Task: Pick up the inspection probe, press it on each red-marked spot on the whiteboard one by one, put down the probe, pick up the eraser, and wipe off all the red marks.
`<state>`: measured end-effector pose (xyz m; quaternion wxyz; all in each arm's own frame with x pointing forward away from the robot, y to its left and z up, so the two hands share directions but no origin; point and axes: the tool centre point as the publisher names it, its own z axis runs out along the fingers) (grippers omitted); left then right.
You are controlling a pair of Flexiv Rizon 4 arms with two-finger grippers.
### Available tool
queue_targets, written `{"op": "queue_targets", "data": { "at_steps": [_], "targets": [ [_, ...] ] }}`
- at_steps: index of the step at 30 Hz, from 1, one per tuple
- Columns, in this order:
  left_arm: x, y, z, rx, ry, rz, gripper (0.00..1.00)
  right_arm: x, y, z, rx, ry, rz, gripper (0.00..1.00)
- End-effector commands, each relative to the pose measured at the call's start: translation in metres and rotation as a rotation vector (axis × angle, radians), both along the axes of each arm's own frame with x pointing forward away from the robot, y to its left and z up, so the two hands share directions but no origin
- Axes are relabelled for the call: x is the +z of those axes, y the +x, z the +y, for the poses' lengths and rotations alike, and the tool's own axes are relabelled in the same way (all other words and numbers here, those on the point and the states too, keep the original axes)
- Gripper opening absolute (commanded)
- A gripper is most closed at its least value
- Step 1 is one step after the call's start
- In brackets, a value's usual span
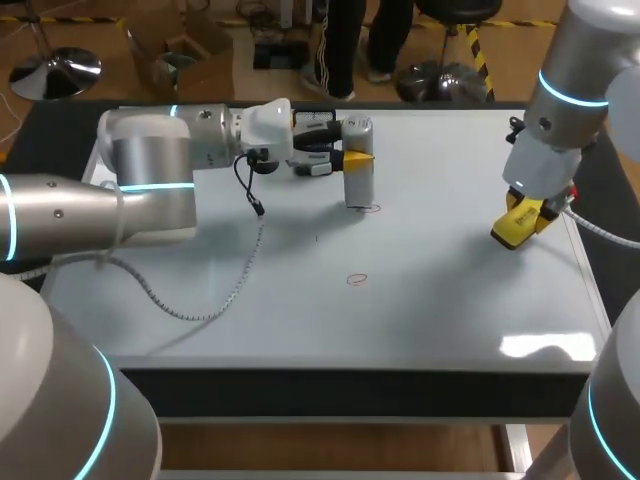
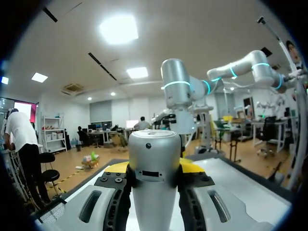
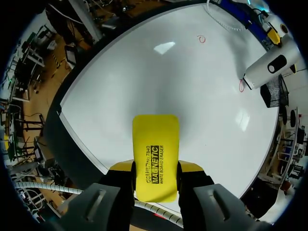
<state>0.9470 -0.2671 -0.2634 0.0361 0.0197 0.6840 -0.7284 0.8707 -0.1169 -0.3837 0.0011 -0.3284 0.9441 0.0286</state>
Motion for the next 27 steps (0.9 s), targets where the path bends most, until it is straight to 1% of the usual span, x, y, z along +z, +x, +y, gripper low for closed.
{"op": "queue_targets", "data": {
  "at_steps": [1, 10, 14, 20, 27],
  "targets": [
    [-0.006, 0.007, -0.001, -0.014, -0.012, 0.002, 0.00, 0.000, 0.001, 0.000, 0.002, -0.004, 0.001, 0.00],
    [-0.009, 0.007, -0.004, -0.031, -0.018, 0.004, 0.00, 0.000, 0.001, 0.000, 0.002, -0.004, 0.001, 0.00],
    [-0.011, 0.004, -0.005, -0.037, -0.019, 0.003, 0.00, 0.000, 0.001, 0.000, 0.002, -0.004, 0.001, 0.00],
    [-0.013, 0.000, -0.009, -0.055, -0.006, -0.010, 0.00, 0.000, 0.001, 0.000, 0.002, -0.004, 0.001, 0.00],
    [-0.017, 0.001, -0.010, -0.057, 0.008, -0.009, 0.00, 0.000, 0.001, 0.000, 0.002, -0.004, 0.001, 0.00]
  ]
}}
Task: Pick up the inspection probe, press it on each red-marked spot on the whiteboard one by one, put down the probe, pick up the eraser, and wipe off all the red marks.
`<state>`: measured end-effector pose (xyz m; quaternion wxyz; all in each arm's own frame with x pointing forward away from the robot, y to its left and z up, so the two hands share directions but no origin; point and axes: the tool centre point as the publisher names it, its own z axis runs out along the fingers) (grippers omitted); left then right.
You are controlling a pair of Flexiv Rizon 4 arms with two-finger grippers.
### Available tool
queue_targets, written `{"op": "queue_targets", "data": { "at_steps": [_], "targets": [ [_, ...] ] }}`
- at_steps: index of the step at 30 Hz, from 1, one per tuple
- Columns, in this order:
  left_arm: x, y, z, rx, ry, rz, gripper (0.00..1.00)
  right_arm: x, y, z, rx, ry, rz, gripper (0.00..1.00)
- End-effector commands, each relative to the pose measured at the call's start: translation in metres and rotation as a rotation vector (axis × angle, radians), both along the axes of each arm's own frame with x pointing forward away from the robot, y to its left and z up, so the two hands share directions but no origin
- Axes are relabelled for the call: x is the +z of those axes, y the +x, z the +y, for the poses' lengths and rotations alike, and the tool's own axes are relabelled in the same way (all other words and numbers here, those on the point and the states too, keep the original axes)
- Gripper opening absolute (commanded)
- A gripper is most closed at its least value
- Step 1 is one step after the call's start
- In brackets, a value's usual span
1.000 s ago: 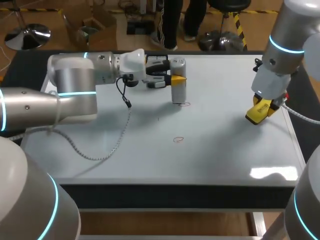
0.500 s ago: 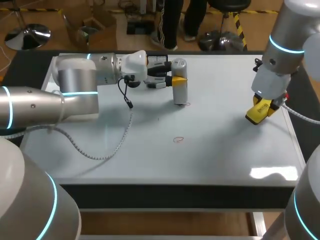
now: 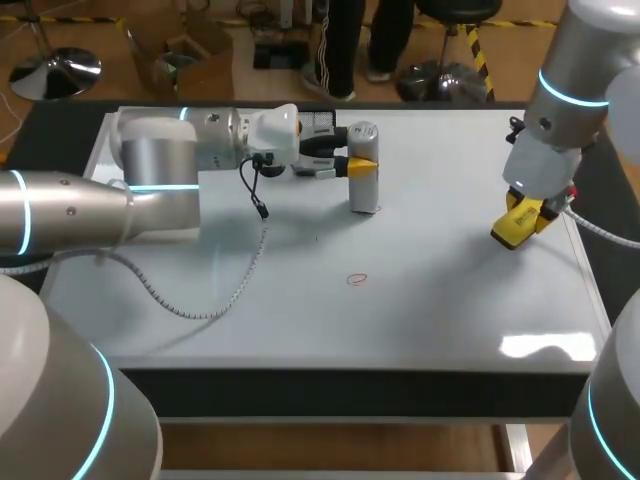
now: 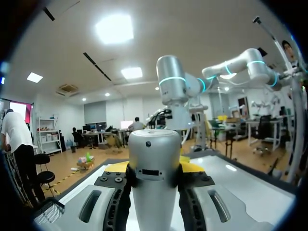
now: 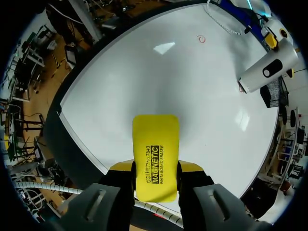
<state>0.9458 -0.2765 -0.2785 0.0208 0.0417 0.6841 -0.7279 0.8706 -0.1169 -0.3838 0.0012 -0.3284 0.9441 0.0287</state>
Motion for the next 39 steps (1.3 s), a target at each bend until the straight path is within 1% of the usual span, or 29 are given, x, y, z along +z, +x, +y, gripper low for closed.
{"op": "queue_targets", "data": {
  "at_steps": [1, 7, 9, 10, 15, 17, 18, 20, 21, 22, 24, 28, 30, 32, 34, 36, 39],
  "targets": [
    [-0.002, 0.002, -0.001, -0.004, 0.008, 0.001, 0.00, 0.000, 0.001, 0.000, 0.002, -0.004, 0.001, 0.00],
    [-0.003, 0.004, -0.001, 0.001, 0.017, 0.004, 0.00, 0.000, 0.001, 0.000, 0.002, -0.004, 0.001, 0.00],
    [-0.002, 0.005, -0.002, 0.023, 0.044, 0.014, 0.00, 0.000, 0.001, 0.000, 0.002, -0.004, 0.001, 0.00],
    [-0.002, 0.005, -0.003, 0.023, 0.044, 0.015, 0.00, 0.000, 0.001, 0.000, 0.002, -0.004, 0.001, 0.00],
    [0.007, 0.007, -0.005, 0.027, 0.066, 0.025, 0.00, 0.000, 0.001, 0.000, 0.002, -0.004, 0.001, 0.00],
    [0.012, 0.009, -0.006, 0.029, 0.066, 0.029, 0.00, 0.000, 0.001, 0.000, 0.002, -0.004, 0.001, 0.00],
    [0.015, 0.011, -0.006, 0.031, 0.080, 0.034, 0.00, 0.000, 0.001, 0.000, 0.002, -0.004, 0.001, 0.00],
    [0.020, 0.013, -0.006, 0.030, 0.077, 0.030, 0.00, 0.000, 0.001, 0.000, 0.002, -0.004, 0.001, 0.00],
    [0.023, 0.014, -0.006, 0.031, 0.090, 0.029, 0.00, 0.000, 0.001, 0.000, 0.002, -0.004, 0.001, 0.00],
    [0.026, 0.016, -0.006, 0.029, 0.086, 0.033, 0.00, 0.000, 0.001, 0.000, 0.002, -0.004, 0.001, 0.00],
    [0.032, 0.021, -0.006, 0.031, 0.099, 0.036, 0.00, 0.000, 0.001, 0.000, 0.002, -0.004, 0.001, 0.00],
    [0.049, 0.030, -0.006, 0.027, 0.097, 0.036, 0.00, 0.000, 0.001, 0.000, 0.002, -0.004, 0.001, 0.00],
    [0.060, 0.038, -0.006, 0.024, 0.111, 0.021, 0.00, 0.000, 0.001, 0.000, 0.002, -0.004, 0.001, 0.00],
    [0.067, 0.046, -0.005, 0.022, 0.100, 0.032, 0.00, 0.000, 0.001, 0.000, 0.002, -0.004, 0.001, 0.00],
    [0.075, 0.051, -0.006, 0.023, 0.105, 0.018, 0.00, 0.000, 0.001, 0.000, 0.002, -0.004, 0.001, 0.00],
    [0.081, 0.061, -0.007, 0.022, 0.098, 0.024, 0.00, 0.000, 0.001, 0.000, 0.002, -0.004, 0.001, 0.00],
    [0.091, 0.072, -0.011, 0.031, 0.092, 0.013, 0.00, 0.000, 0.001, 0.000, 0.002, -0.004, 0.001, 0.00]
  ]
}}
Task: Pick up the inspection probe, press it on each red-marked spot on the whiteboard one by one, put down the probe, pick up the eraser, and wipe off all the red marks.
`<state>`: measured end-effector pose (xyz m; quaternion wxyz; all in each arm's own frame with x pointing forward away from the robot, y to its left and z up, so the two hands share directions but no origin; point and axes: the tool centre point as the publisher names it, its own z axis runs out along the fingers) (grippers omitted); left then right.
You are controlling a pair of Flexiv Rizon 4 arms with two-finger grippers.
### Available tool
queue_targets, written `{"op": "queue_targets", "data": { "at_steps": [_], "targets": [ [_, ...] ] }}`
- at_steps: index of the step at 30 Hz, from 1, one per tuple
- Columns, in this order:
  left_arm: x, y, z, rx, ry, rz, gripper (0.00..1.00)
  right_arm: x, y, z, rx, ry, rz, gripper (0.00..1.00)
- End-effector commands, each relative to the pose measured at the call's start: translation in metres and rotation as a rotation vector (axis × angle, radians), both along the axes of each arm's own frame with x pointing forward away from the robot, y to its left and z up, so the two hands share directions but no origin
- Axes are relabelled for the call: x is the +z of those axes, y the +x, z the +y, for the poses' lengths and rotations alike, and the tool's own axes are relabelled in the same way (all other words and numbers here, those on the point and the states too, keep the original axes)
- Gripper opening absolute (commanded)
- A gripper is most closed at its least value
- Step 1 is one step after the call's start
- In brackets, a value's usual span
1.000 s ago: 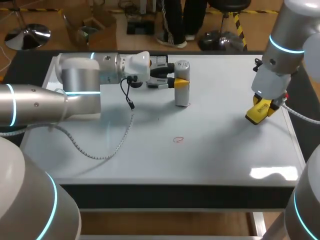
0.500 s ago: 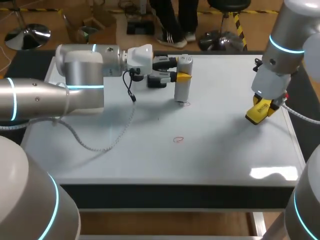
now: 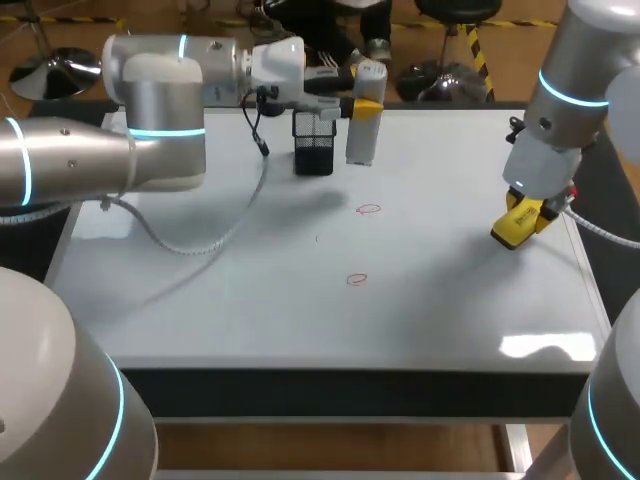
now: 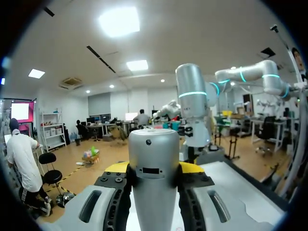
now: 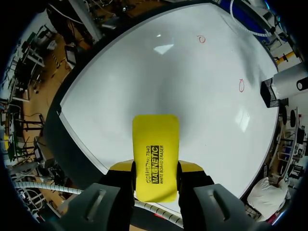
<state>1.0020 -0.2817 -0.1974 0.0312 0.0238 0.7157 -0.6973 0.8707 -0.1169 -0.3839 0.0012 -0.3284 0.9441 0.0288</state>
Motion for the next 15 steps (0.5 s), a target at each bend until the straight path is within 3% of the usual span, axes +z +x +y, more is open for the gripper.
{"op": "queue_targets", "data": {
  "at_steps": [1, 3, 8, 15],
  "targets": [
    [0.012, 0.020, -0.007, -0.001, 0.006, -0.004, 0.00, 0.001, 0.001, 0.000, 0.002, -0.004, 0.001, 0.00],
    [0.017, 0.029, -0.007, 0.013, -0.016, 0.018, 0.00, 0.001, 0.001, 0.000, 0.002, -0.004, 0.001, 0.00],
    [0.022, 0.048, -0.015, 0.030, -0.033, 0.008, 0.00, 0.001, 0.001, 0.000, 0.002, -0.004, 0.001, 0.00],
    [0.020, 0.065, -0.020, 0.043, -0.049, 0.016, 0.00, 0.001, 0.001, 0.000, 0.002, -0.004, 0.001, 0.00]
  ]
}}
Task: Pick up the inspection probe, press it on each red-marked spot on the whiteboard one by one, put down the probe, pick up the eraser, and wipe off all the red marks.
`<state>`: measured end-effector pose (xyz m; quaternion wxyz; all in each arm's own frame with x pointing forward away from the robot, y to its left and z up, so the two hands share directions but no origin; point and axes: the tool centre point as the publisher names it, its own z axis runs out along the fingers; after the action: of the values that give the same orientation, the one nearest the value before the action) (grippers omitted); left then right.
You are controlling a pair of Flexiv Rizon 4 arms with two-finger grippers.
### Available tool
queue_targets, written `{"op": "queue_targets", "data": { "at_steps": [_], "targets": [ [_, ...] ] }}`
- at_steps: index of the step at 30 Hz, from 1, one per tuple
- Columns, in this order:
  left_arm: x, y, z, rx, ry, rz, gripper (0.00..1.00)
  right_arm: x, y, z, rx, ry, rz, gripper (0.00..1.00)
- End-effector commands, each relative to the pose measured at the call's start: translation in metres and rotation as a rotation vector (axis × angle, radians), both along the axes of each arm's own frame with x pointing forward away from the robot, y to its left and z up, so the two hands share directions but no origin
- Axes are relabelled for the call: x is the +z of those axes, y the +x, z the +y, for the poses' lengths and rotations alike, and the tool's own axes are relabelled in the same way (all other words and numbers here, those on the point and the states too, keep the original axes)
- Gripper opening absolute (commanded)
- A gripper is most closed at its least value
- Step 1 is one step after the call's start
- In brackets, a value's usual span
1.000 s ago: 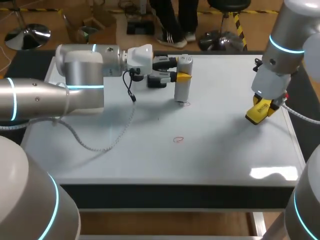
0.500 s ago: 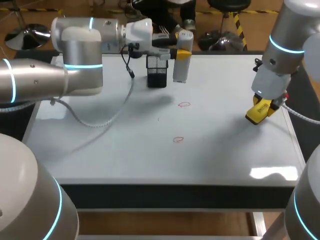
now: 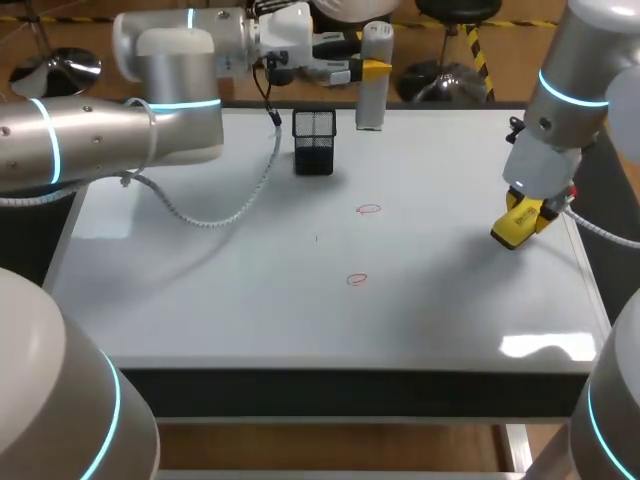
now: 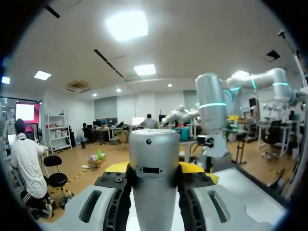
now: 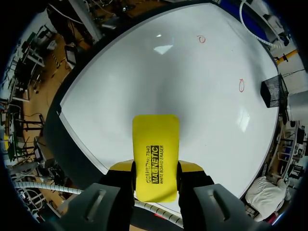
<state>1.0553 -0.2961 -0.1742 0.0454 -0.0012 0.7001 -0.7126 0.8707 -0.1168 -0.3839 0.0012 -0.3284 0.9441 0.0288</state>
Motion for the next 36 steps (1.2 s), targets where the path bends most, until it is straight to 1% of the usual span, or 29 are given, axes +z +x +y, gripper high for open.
{"op": "queue_targets", "data": {
  "at_steps": [1, 8, 14, 36],
  "targets": [
    [-0.004, 0.014, -0.006, -0.010, -0.003, 0.002, 0.00, 0.001, 0.001, 0.000, 0.002, -0.004, 0.001, 0.00],
    [-0.010, 0.020, -0.007, 0.001, -0.001, 0.002, 0.00, 0.001, 0.001, 0.000, 0.002, -0.004, 0.001, 0.00],
    [-0.011, 0.024, -0.008, 0.007, -0.013, 0.001, 0.00, 0.001, 0.001, 0.000, 0.002, -0.004, 0.001, 0.00],
    [-0.011, 0.024, -0.008, 0.003, -0.007, 0.002, 0.00, 0.001, 0.001, 0.000, 0.002, -0.004, 0.001, 0.00]
  ]
}}
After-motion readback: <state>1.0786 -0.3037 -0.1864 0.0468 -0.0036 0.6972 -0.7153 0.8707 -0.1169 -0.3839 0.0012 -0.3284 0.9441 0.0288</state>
